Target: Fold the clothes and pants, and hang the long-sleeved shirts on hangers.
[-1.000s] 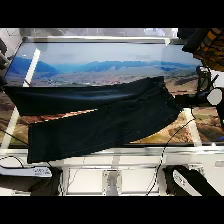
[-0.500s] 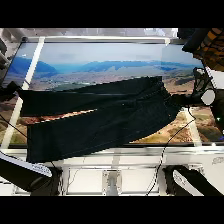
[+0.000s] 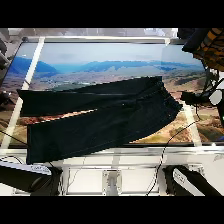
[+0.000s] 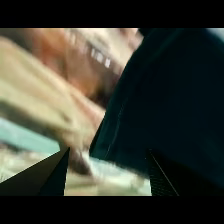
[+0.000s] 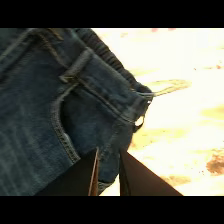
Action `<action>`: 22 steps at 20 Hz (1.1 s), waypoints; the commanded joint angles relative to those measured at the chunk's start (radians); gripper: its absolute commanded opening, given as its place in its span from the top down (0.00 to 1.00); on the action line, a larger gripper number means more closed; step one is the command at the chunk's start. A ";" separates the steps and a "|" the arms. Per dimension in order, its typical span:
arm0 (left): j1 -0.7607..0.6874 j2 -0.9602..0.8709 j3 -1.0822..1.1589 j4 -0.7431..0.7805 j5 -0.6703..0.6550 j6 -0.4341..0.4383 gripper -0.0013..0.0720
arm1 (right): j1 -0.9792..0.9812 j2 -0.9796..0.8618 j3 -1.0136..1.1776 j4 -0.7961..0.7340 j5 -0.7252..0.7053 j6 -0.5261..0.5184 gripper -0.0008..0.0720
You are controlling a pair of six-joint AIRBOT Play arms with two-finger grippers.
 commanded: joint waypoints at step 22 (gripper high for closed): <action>-0.047 -0.042 -0.207 -0.116 0.151 0.140 0.69 | -0.021 -0.033 -0.004 0.187 0.037 -0.064 0.79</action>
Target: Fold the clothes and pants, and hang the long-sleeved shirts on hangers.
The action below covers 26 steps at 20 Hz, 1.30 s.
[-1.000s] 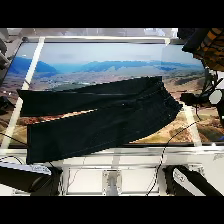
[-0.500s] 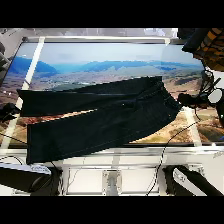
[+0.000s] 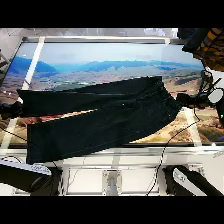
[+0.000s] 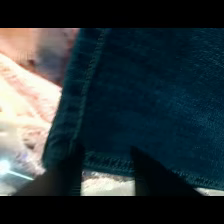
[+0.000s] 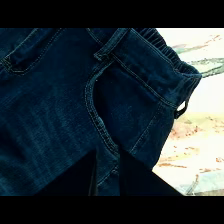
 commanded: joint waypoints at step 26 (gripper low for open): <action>0.000 0.644 -0.289 0.052 -0.233 -0.090 0.64 | 0.084 -0.856 0.643 0.065 -0.108 -0.252 0.38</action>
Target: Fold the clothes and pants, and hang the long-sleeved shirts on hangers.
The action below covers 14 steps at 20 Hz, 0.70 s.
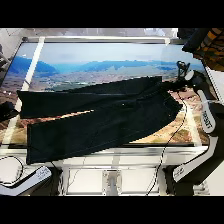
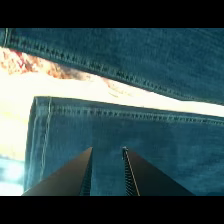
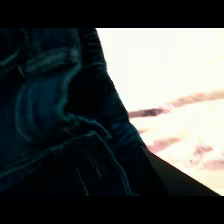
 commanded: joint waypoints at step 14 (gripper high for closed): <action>0.002 0.069 -0.066 0.011 -0.002 -0.011 0.64 | -0.100 -0.001 0.163 -0.323 0.303 0.188 0.97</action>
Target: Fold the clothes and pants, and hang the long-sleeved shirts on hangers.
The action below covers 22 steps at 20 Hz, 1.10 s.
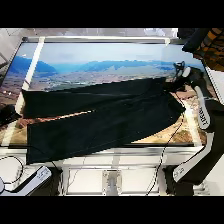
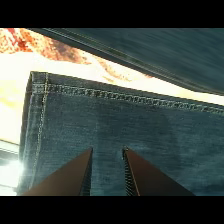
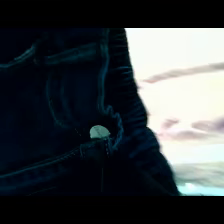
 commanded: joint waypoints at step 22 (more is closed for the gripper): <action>-0.418 -0.216 -0.001 -0.146 0.369 0.020 0.48 | -0.201 0.209 0.022 0.224 -0.007 -0.080 0.19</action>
